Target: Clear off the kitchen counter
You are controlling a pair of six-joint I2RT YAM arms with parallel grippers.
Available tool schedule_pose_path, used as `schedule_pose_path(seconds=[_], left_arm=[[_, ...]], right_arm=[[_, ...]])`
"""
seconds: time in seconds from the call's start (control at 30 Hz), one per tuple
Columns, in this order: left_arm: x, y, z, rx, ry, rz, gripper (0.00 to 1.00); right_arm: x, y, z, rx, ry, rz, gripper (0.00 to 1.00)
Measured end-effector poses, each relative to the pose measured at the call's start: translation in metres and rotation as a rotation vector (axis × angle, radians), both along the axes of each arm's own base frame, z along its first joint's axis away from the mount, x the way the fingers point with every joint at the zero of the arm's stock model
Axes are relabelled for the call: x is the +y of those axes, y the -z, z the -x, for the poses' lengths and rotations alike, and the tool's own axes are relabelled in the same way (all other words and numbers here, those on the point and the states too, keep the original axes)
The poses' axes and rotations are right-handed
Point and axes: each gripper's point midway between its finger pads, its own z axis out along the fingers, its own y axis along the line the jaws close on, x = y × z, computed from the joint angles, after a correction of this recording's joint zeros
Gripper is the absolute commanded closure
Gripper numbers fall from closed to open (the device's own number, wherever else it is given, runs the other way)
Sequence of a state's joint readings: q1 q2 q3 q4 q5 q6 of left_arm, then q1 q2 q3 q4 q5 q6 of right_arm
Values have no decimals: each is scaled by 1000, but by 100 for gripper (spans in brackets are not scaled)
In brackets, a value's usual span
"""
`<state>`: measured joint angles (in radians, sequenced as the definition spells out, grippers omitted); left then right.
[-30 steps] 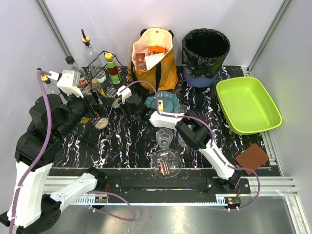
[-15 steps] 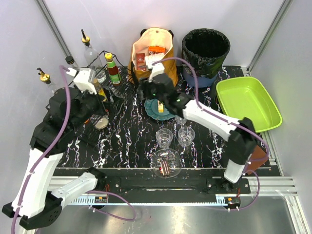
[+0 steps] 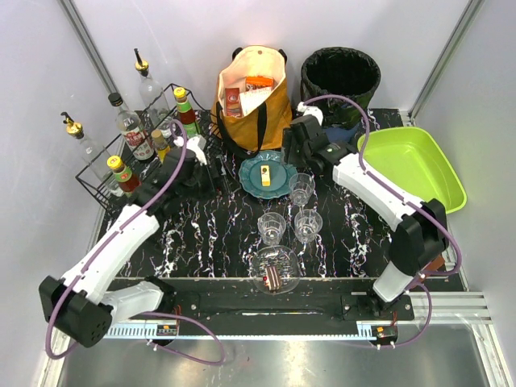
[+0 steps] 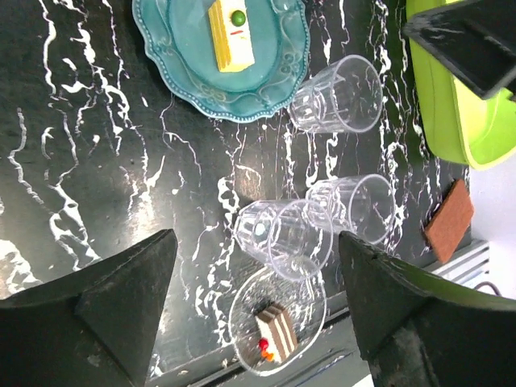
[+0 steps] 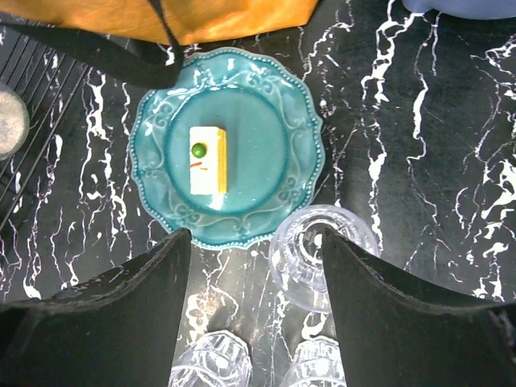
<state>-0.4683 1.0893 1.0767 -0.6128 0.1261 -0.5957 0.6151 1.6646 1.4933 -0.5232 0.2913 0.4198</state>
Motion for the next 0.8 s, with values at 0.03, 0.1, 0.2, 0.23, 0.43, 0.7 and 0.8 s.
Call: schedule_pose_path(seconds=[0.03,0.1,0.2,0.23,0.43,0.7,0.8], left_arm=[[-4,9,-5,17,-19,23,18],[-11,25,-16,42,-59,65,20],[-19,53,-33,95,-126,104,22],[-22,64,-41,119,-154,112,23],[-31,125,-63,207,-325,109,27],[-46,149,-83,210,-497,242,39],[-52,163,-92,202,-528,301,44]], right_arm=[[-5,1,-2,7,8,-1,30],[-11,2,-6,13,14,-5,30],[-14,4,-11,23,-3,-9,32],[-12,4,-14,26,-15,-9,32],[-5,21,-20,59,-53,3,32],[-11,31,-7,90,-64,3,31],[-16,31,-2,94,-62,0,31]])
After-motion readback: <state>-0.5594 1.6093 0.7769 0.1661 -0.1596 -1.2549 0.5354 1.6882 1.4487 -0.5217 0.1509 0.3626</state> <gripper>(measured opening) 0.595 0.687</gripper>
